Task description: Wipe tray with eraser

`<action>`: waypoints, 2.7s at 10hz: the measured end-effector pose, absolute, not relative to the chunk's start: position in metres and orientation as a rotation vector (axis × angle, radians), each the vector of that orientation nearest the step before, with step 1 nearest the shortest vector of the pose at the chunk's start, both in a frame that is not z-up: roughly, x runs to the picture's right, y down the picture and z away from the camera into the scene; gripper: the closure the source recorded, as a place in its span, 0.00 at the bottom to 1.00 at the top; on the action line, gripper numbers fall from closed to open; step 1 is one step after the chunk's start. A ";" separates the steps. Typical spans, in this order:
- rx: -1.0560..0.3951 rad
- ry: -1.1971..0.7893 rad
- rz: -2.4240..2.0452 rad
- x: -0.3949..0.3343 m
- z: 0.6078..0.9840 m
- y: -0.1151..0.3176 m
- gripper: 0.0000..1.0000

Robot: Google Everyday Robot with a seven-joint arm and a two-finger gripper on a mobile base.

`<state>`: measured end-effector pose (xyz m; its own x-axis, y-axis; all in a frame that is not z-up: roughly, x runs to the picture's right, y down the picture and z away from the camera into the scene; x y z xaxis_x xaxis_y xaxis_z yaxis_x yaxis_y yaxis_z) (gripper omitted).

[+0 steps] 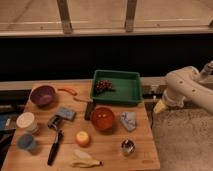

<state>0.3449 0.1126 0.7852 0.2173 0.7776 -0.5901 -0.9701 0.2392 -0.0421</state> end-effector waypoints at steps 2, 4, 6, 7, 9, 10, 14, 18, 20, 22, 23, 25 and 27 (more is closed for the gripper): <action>-0.453 0.507 1.268 0.345 0.785 0.113 0.20; -0.453 0.507 1.268 0.345 0.785 0.113 0.20; -0.453 0.507 1.268 0.345 0.785 0.113 0.20; -0.453 0.507 1.268 0.345 0.785 0.113 0.20; -0.453 0.507 1.268 0.345 0.785 0.113 0.20; -0.453 0.507 1.268 0.345 0.785 0.113 0.20; -0.453 0.507 1.268 0.345 0.785 0.113 0.20; -0.453 0.507 1.268 0.345 0.785 0.113 0.20; -0.448 0.509 1.269 0.345 0.784 0.113 0.20; -0.418 0.507 1.234 0.338 0.782 0.113 0.20; -0.410 0.496 1.211 0.324 0.782 0.110 0.20; -0.396 0.462 1.170 0.289 0.781 0.092 0.20; -0.382 0.429 1.133 0.251 0.777 0.073 0.20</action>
